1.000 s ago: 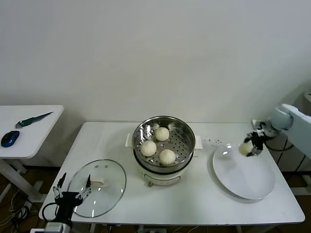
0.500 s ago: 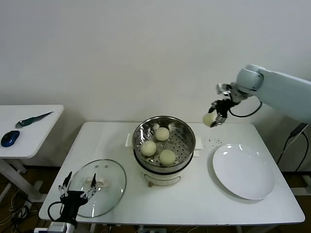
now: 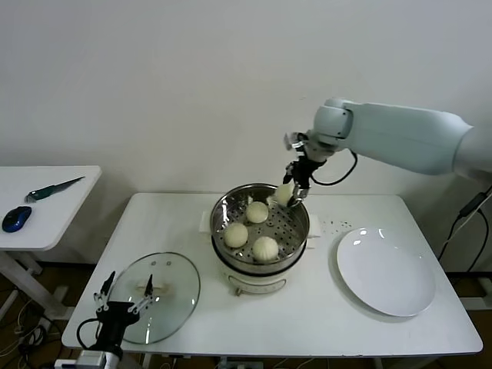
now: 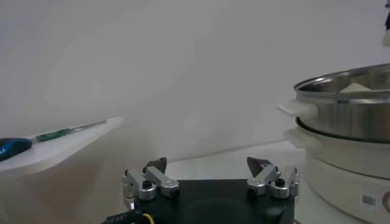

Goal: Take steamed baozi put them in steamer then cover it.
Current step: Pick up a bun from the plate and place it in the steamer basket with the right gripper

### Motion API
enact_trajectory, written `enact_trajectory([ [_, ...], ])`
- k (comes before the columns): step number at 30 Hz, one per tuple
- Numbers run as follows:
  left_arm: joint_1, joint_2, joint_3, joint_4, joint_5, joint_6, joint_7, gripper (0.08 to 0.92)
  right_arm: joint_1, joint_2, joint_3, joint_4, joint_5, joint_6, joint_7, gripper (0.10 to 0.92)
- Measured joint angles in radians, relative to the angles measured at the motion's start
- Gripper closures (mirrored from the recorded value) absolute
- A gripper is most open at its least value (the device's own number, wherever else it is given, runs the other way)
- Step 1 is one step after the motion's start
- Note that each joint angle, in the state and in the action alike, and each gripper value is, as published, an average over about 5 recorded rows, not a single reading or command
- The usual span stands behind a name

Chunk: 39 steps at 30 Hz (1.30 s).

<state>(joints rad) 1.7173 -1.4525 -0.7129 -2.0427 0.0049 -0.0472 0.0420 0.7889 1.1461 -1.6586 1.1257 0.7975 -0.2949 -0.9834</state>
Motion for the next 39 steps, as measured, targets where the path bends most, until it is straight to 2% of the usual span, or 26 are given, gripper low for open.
enact_trajectory([
  [22,-0.003,0.008,-0.006,0.009,0.0,-0.002,-0.001,0.177,-0.113,0.064,-0.057,-0.009,-0.042,-0.024,0.055,0.331],
  [30,-0.002,0.008,-0.006,0.008,0.001,-0.003,-0.001,0.177,-0.115,0.056,-0.04,-0.006,-0.05,-0.035,0.059,0.211],
  [39,-0.003,0.01,-0.007,0.008,0.002,-0.003,-0.002,0.177,-0.085,0.013,-0.011,0.022,-0.053,-0.029,0.034,0.202],
])
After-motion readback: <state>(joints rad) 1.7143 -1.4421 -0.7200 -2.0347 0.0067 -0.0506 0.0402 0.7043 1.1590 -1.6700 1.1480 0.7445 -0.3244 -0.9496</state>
